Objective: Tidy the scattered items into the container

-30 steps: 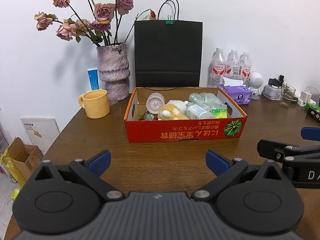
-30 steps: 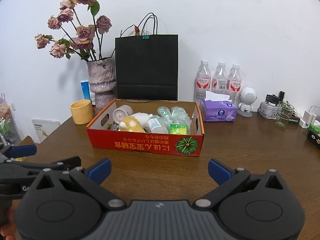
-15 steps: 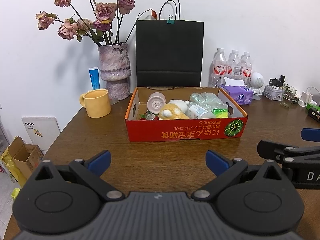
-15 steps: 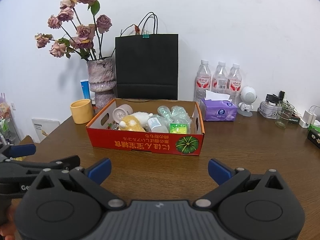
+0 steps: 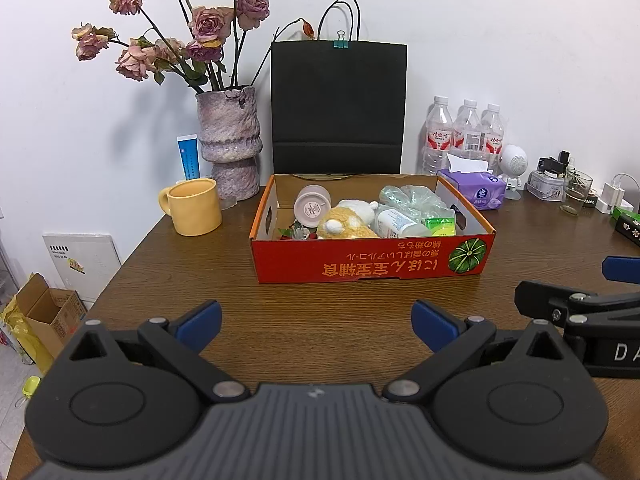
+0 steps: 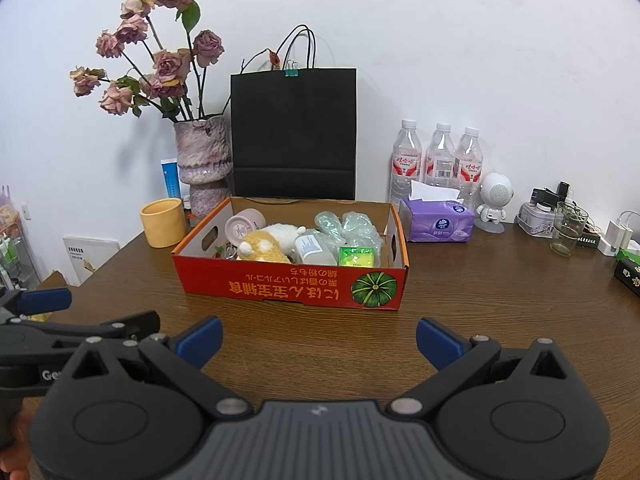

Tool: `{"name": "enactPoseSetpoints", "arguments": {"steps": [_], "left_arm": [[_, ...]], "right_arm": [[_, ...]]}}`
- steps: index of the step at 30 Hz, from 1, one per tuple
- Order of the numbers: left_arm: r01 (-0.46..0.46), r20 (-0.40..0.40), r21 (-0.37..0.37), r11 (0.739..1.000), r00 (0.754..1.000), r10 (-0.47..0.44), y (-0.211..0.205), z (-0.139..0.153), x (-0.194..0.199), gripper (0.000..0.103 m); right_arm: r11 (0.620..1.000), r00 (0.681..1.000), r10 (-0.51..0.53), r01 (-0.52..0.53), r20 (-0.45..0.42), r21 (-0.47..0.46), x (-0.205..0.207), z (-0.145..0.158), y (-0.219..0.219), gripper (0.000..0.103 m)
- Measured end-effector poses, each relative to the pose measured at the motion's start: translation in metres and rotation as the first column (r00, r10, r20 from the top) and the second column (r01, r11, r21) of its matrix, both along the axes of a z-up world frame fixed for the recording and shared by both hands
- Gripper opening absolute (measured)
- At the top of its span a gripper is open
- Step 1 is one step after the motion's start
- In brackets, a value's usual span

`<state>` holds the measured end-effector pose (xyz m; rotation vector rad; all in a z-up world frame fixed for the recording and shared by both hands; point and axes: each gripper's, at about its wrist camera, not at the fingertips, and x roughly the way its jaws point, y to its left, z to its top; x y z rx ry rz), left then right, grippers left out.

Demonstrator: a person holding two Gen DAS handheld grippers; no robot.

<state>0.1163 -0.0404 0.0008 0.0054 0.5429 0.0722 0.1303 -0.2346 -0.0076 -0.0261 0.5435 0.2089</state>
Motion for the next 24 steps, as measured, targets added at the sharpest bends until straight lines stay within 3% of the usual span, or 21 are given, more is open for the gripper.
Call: {"name": "enactPoseSetpoints", "arguments": {"steps": [24], "left_arm": [[0.000,0.012,0.003,1.000,1.000,0.000,-0.0012,0.0035,-0.0057,0.103]], "right_arm": [[1.000,1.000,0.001,-0.001,0.010,0.000,-0.0062,0.0017,-0.0014,0.103]]}}
